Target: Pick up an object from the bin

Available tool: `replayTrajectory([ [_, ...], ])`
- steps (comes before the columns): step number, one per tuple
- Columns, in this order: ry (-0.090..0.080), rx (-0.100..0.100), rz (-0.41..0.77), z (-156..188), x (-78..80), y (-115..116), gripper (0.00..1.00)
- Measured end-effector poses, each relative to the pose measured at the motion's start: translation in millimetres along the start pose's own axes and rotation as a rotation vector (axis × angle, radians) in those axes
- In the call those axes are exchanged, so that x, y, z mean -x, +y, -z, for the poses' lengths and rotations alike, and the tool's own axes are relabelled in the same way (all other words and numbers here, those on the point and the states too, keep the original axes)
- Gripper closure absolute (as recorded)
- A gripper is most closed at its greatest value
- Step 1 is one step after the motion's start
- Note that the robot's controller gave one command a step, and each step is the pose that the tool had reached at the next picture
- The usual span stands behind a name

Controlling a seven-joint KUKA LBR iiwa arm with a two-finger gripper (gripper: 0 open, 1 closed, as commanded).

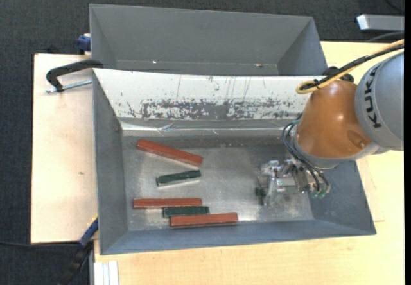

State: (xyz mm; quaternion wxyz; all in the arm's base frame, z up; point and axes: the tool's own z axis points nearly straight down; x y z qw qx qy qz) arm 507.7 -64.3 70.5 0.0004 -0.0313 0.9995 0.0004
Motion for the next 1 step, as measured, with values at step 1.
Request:
replayTrajectory([
  [1, -0.004, -0.001, 0.022, 131.1, 16.7, 22.5, 1.0],
])
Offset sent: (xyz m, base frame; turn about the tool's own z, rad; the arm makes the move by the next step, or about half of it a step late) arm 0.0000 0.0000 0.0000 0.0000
